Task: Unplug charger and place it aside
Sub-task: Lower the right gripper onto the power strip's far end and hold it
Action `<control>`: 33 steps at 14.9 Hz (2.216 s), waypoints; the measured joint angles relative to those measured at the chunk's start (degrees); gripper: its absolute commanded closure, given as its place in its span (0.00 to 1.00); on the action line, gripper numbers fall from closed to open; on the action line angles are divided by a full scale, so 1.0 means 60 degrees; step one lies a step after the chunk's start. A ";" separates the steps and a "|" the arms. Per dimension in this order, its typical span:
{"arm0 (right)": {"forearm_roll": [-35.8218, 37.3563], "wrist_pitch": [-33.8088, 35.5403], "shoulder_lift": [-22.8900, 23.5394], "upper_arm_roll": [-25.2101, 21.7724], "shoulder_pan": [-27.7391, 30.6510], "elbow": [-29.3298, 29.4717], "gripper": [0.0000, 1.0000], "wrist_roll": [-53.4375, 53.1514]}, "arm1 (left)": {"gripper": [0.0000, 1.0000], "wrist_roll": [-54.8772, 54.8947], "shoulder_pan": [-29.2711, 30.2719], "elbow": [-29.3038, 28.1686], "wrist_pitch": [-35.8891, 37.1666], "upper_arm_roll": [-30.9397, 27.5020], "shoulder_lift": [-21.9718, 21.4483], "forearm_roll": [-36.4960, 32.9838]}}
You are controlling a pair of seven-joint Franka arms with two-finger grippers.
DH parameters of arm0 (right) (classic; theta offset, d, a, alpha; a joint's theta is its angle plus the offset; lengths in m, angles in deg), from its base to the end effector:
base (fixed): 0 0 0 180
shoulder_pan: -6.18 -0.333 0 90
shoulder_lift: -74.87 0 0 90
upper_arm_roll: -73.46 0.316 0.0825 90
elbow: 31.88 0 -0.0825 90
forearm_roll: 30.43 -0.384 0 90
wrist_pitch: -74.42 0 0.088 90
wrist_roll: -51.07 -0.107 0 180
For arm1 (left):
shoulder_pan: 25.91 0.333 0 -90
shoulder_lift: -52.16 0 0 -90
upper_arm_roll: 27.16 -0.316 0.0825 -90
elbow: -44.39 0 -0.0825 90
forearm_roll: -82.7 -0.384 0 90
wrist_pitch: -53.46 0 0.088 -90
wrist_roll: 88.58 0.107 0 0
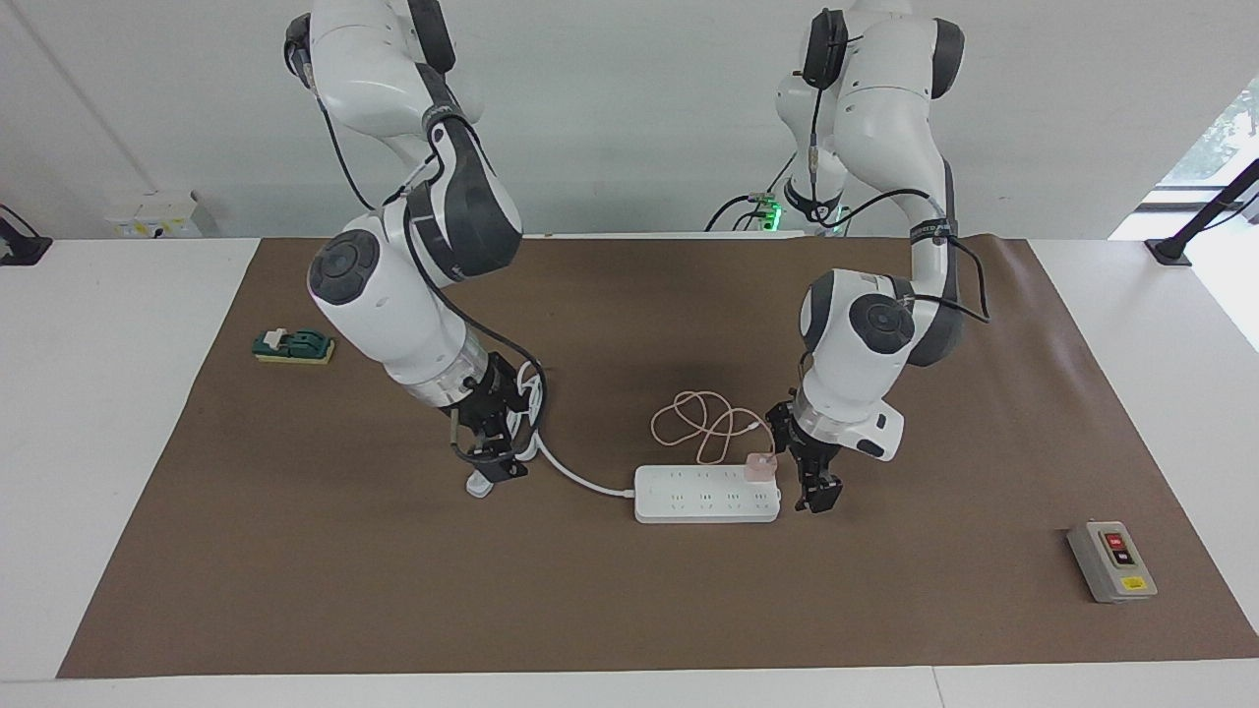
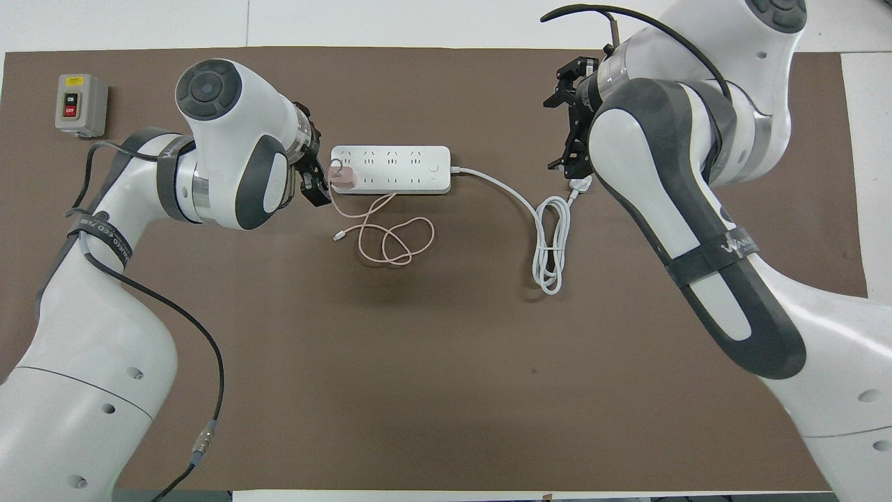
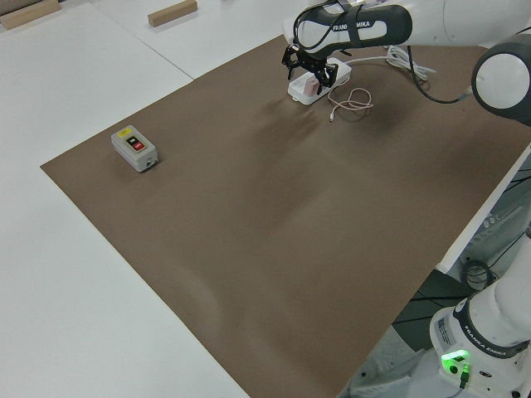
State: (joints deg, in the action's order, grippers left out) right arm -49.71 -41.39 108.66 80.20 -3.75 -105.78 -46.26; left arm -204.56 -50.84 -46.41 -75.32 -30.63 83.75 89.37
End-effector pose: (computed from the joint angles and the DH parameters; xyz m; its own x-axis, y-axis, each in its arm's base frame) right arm 0.7076 0.2105 0.4247 0.0240 -0.9218 -0.3870 -0.9980 0.0003 -0.0626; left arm 0.6514 -0.2662 0.3270 -0.1309 0.9854 -0.1084 0.9878 0.1390 0.0704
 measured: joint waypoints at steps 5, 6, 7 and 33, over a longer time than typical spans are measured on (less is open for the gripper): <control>-0.0796 -0.0651 0.0752 0.0006 -0.0466 0.0615 0.00 0.0000 | 0.00 -0.0006 -0.0059 -0.0174 -0.0181 -0.0005 -0.0001 0.0000; -0.0924 -0.0706 0.0880 0.0006 -0.0567 0.0760 0.00 -0.0003 | 0.09 -0.0006 -0.0059 -0.0174 -0.0186 -0.0005 -0.0001 0.0000; -0.1047 -0.0785 0.0995 0.0005 -0.0660 0.0839 0.00 -0.0003 | 0.16 -0.0006 -0.0060 -0.0174 -0.0187 -0.0005 -0.0002 0.0000; -0.1117 -0.0700 0.3199 0.0118 -0.1578 0.2503 0.00 0.0018 | 1.00 0.0021 -0.0080 -0.0281 -0.0040 0.0024 -0.0115 0.0001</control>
State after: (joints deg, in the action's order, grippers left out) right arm -56.41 -45.59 127.86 80.91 -13.22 -90.76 -46.15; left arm -204.43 -51.32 -48.09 -75.56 -30.48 83.07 89.37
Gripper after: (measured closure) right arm 0.000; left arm 0.652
